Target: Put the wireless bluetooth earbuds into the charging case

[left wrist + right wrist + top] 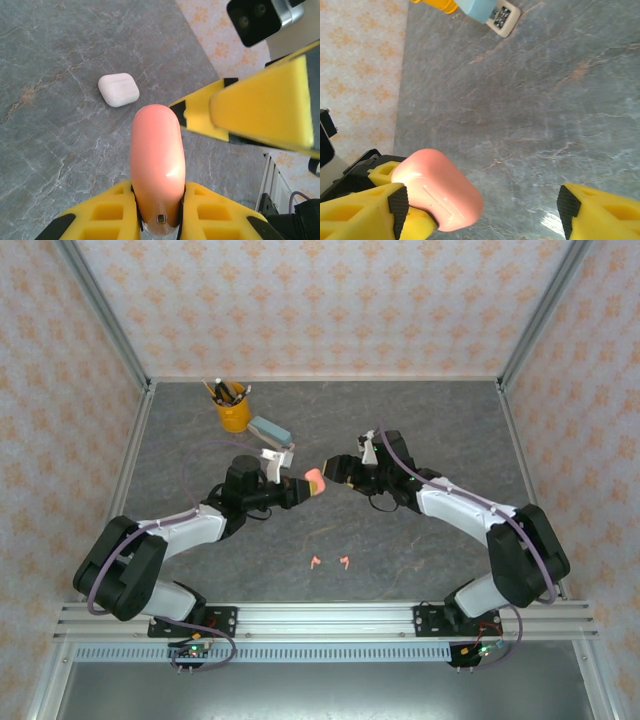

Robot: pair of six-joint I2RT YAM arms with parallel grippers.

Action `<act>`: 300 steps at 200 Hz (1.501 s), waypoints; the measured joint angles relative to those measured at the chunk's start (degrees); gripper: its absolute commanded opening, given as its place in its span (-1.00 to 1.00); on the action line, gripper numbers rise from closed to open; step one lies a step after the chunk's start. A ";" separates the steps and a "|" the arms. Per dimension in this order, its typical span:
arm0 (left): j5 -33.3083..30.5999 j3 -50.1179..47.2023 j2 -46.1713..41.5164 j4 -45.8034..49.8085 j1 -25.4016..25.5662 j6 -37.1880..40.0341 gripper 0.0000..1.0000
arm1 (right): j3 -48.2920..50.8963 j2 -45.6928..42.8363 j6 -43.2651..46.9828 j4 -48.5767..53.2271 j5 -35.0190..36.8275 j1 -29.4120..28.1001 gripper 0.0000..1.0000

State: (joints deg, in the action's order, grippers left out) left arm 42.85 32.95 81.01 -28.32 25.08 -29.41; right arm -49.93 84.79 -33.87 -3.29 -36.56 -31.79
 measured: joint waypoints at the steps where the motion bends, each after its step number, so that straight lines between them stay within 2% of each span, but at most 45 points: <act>1: 0.04 0.07 0.02 0.00 0.00 -0.02 -1.00 | 0.00 0.07 -0.02 -0.11 -0.02 -0.09 0.57; 98: 0.20 0.74 0.68 1.07 -0.13 0.00 -1.00 | 0.04 3.15 -0.48 -1.75 -0.33 -1.38 0.50; 211: 0.42 0.76 -3.08 1.55 -0.11 -0.04 -1.00 | 3.80 4.13 -1.86 -1.68 1.81 2.51 0.39; 245: -1.03 0.28 -3.08 -2.47 -0.11 -1.22 -1.00 | 6.25 -0.35 -9.09 -3.56 2.10 2.97 0.39; 300: -8.24 -1.70 -3.08 -12.46 -0.11 -7.41 -1.00 | 8.87 -3.04 -30.21 -14.67 5.75 2.97 0.40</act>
State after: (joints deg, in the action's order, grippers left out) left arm 34.61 31.24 77.93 -40.77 24.97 -36.82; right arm -41.06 81.76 -64.07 -17.96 -30.81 -28.82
